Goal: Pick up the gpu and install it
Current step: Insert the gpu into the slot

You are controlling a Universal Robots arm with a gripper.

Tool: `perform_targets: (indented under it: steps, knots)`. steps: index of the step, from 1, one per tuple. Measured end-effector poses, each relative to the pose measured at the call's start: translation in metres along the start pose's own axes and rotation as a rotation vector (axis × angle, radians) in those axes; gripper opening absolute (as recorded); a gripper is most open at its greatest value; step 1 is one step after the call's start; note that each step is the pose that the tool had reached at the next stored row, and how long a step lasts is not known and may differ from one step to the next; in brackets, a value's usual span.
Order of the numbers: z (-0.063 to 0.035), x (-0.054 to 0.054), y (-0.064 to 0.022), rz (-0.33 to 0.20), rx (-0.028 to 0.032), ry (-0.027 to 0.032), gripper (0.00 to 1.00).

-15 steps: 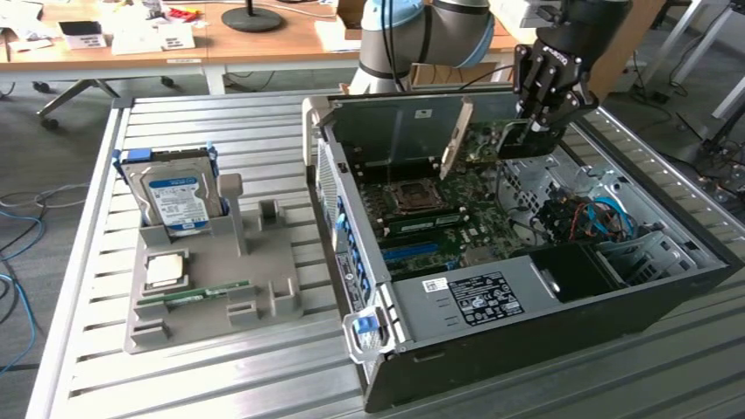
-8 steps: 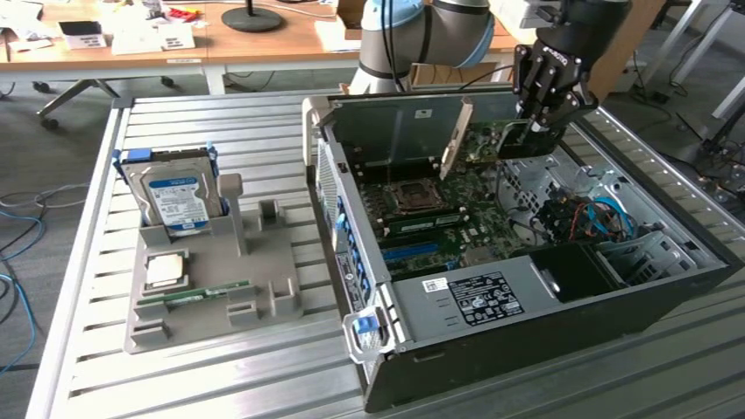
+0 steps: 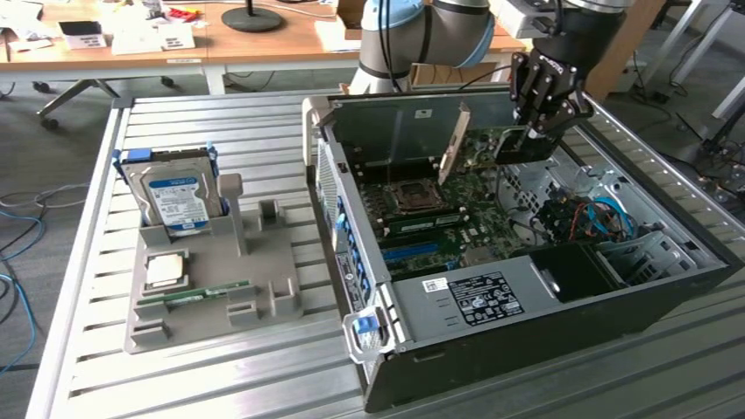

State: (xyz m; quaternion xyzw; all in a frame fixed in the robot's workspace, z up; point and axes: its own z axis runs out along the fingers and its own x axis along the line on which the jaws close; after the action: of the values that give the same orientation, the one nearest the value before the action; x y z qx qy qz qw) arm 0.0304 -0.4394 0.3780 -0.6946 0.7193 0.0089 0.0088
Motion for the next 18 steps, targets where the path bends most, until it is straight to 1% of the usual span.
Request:
perform_targets:
  steps: [7, 12, 18]
  knots:
    - [0.0003, 0.0000, 0.0000, 0.000, 0.0000, -0.0001, 0.27]
    - [0.0058, 0.0002, 0.0000, 0.000, 0.0000, -0.0002, 0.27]
    - [0.0064, 0.0002, 0.0000, 0.000, 0.0000, 0.0000, 0.27]
